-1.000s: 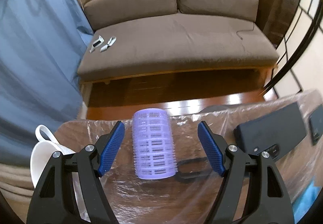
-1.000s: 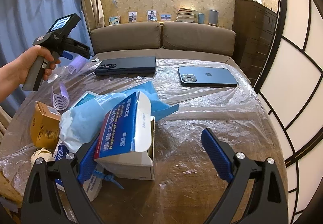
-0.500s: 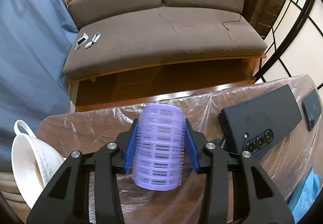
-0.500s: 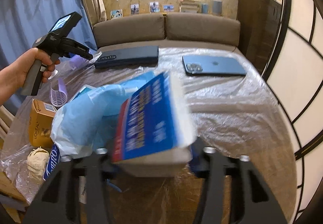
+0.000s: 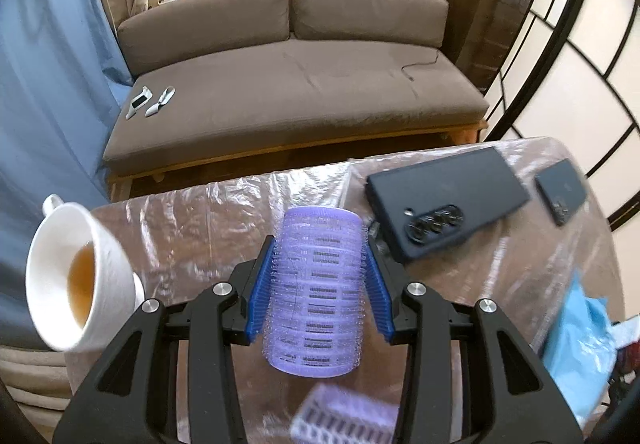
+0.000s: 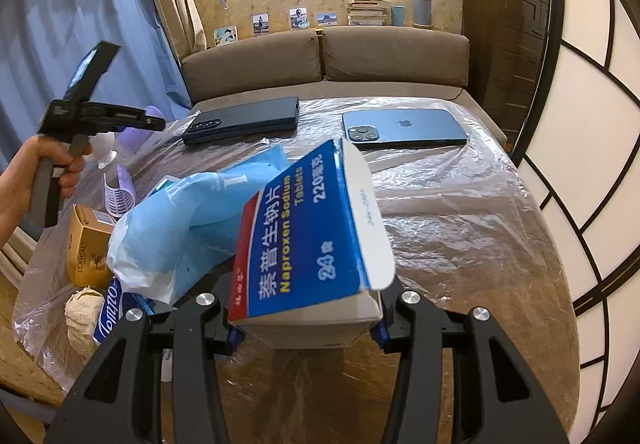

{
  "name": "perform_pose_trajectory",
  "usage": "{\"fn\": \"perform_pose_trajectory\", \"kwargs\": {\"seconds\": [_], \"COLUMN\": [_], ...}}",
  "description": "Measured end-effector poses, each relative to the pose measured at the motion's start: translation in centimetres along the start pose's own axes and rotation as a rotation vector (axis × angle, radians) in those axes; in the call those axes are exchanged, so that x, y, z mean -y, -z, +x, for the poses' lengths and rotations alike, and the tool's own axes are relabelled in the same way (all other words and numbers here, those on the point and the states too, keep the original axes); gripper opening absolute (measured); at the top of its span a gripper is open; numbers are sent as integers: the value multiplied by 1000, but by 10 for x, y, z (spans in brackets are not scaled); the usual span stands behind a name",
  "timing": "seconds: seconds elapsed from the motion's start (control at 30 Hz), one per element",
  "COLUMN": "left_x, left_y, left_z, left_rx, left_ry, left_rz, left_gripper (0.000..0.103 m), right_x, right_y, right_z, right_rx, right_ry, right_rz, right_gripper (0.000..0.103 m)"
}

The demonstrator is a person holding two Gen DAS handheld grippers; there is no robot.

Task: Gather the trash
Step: 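Carry the curler and Naproxen box with both tools over the white bin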

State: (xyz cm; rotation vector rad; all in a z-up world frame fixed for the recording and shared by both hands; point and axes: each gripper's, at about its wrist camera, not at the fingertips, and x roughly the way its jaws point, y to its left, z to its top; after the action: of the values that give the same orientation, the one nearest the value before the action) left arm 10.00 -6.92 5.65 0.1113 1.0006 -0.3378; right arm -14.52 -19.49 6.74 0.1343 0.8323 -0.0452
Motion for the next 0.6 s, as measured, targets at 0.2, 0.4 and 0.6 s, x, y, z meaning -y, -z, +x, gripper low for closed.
{"fn": "perform_pose_trajectory", "kwargs": {"seconds": [0.2,0.4,0.6], "left_x": [17,26,33], "left_y": [18,44,80], "left_z": [-45,-86,-115], "left_rx": [89,145,165], "left_ry": [14,25,9], "left_rz": [28,31,31], "left_gripper": [44,44,44], "right_x": [0,-6,-18], "right_y": [-3,-1,7], "right_z": [-4,-16,-31], "right_rx": [2,7,0], "right_ry": [-3,-18,-36], "right_rz": [0,-15,-48], "right_gripper": [46,46,46]}}
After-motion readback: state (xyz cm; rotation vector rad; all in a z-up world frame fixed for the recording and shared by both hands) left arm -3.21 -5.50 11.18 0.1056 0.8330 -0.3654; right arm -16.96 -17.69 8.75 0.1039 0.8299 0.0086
